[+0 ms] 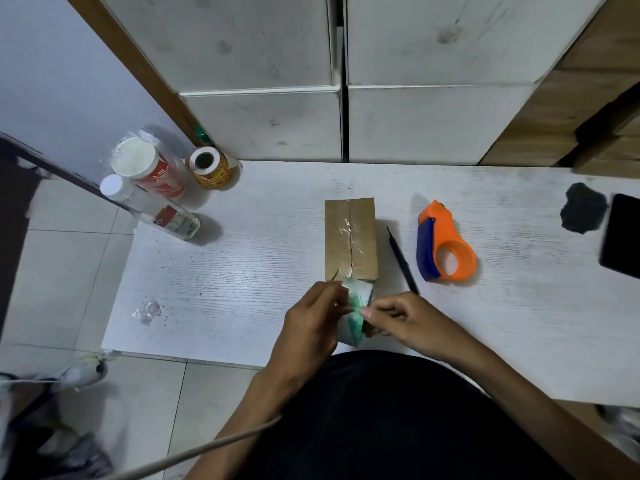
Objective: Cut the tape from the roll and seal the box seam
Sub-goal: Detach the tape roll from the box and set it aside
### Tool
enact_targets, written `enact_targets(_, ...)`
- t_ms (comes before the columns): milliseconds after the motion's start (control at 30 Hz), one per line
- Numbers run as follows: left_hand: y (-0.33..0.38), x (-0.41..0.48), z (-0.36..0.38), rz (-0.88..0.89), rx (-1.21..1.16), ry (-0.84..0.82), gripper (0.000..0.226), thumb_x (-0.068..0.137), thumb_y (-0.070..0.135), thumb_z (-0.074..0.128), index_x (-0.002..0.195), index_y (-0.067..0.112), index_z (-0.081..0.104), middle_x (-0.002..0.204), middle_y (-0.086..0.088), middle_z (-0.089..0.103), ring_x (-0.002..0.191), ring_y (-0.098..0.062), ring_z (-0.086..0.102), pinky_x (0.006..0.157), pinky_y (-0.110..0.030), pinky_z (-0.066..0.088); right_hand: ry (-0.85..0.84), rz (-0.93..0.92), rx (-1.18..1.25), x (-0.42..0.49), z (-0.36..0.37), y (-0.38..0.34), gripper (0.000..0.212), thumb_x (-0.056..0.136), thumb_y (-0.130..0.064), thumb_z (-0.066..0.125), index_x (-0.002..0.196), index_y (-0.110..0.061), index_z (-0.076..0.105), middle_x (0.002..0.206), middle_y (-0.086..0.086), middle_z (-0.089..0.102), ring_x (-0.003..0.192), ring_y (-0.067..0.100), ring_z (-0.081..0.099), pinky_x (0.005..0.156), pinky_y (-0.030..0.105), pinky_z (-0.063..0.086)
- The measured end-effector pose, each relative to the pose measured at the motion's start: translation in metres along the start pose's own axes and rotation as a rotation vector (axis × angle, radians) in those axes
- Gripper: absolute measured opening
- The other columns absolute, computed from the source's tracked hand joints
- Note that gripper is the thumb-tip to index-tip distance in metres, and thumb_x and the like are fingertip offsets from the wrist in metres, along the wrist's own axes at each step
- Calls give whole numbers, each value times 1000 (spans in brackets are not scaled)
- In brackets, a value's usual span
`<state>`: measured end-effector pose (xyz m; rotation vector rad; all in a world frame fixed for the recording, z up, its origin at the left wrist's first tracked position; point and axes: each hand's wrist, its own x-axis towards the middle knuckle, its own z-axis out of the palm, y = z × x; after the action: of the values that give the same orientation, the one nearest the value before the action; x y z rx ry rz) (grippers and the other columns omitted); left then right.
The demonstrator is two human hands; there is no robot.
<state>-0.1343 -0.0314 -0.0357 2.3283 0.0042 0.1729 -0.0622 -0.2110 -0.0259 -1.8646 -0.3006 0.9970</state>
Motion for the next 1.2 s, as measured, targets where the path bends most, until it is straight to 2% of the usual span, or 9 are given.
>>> enact_targets(167,1,-10,4,-8,69,-71,35,80,-16,60,98,13,57,109,9,55,85,7,54,79,0,39,554,37,-6,31,-13,0,29,88,-38,65,102,-13,62,95,-5,67,83,13,66,74,33,52)
enact_targets(233,6,-11,2,29,51,-82,7,96,12,50,98,19,53,108,12,54,82,-1,58,72,-7,44,477,31,9,56,-13,-7,46,88,-39,65,124,-14,52,115,-6,57,101,14,60,85,30,47)
enact_targets(300,9,-13,0,50,62,-112,30,103,42,34,98,19,52,108,11,53,80,-11,61,68,-19,51,366,-29,-126,78,-6,-12,54,89,-39,60,135,-15,44,127,1,55,115,19,55,97,36,46)
enact_targets(400,4,-13,0,39,103,-193,10,93,12,58,96,16,49,109,9,50,77,-19,59,64,-31,54,279,82,-203,98,1,-8,65,95,-37,53,145,-8,25,132,13,57,116,32,58,91,36,47)
enact_targets(533,0,-15,1,4,179,-283,37,77,3,80,93,14,49,111,4,47,72,-23,54,58,-37,52,279,226,-165,108,7,-4,62,97,-41,48,139,-1,27,119,19,65,100,35,65,81,39,51)
enact_targets(800,3,-16,-7,-14,203,-216,38,73,-3,77,93,13,49,110,4,47,72,-23,55,56,-41,52,343,232,-166,115,18,-10,57,99,-42,44,129,5,38,115,21,66,99,36,65,68,32,43)
enact_targets(967,9,-19,-14,6,186,-169,21,74,-10,52,86,7,53,100,-3,54,67,-25,54,54,-40,50,418,261,-170,120,8,-11,49,100,-40,40,124,3,46,113,19,66,96,37,65,66,35,45)
enact_targets(1100,2,-41,-24,-71,122,-89,33,69,-21,61,84,8,57,94,0,56,75,-10,54,67,-10,46,463,346,-109,137,-34,-18,59,99,-46,37,133,3,39,131,21,57,115,39,56,83,37,45)
enact_targets(1200,-2,-40,-28,-73,162,-49,25,74,-13,58,87,9,58,97,1,56,74,-16,57,62,-27,54,372,284,-109,136,-43,-15,63,98,-53,37,132,0,41,126,16,58,100,28,56,75,31,39)
